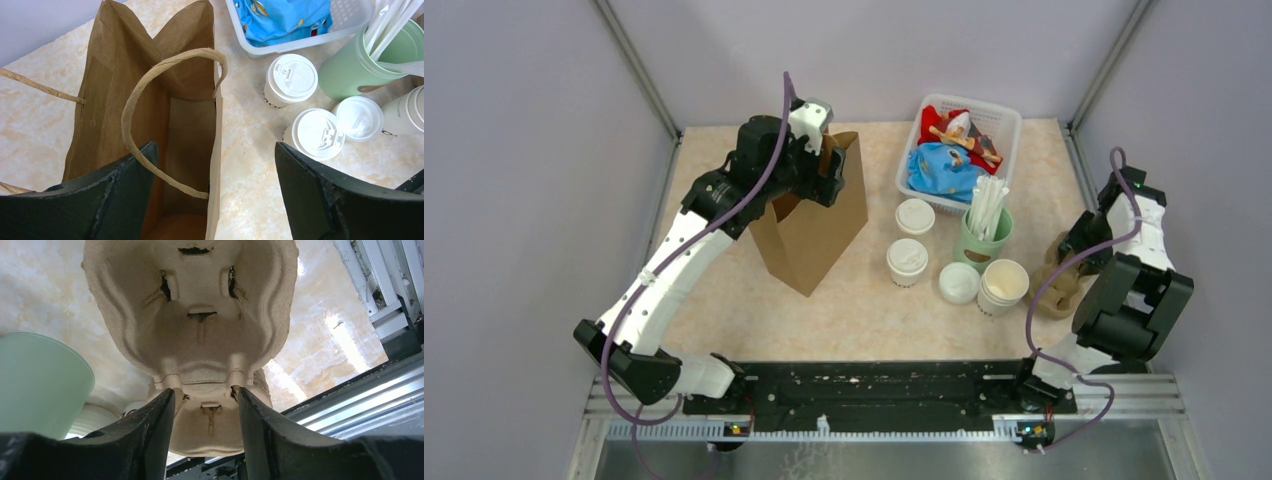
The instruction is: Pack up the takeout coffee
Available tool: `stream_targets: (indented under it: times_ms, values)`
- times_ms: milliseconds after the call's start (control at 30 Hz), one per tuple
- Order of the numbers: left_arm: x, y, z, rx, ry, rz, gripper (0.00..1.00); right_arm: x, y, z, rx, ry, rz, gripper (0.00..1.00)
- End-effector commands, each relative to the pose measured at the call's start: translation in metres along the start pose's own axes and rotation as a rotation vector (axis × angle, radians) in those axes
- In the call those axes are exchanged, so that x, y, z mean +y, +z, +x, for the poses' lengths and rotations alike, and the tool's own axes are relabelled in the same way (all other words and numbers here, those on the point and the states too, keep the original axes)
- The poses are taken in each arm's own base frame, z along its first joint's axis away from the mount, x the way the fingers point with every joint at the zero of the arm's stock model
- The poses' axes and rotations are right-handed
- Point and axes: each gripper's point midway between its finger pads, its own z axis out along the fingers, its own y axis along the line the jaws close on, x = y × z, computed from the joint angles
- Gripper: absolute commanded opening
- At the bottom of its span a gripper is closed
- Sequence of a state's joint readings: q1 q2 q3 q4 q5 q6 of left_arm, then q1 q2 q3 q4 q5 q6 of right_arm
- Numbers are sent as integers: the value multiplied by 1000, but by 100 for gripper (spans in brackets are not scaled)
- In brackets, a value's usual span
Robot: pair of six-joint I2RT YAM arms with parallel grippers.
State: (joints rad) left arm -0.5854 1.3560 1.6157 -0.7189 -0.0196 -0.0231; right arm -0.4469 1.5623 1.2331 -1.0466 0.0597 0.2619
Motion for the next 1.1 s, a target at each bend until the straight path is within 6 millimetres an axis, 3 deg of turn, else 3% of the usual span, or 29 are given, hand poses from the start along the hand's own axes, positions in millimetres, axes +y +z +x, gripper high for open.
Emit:
stream_targets:
  times_ms: [0, 500, 667, 1067]
  values:
    - [-3, -1, -13, -42, 15, 14, 93, 1, -4, -8, -20, -6, 9, 50]
    - [-2, -1, -9, -36, 15, 4, 93, 2, 7, -6, 0, -13, 25, 47]
    - [-2, 0, -9, -36, 16, 8, 93, 0, 8, -6, 1, -16, 38, 40]
    - [-3, -1, -10, -38, 16, 14, 93, 2, -12, -11, -20, -13, 40, 29]
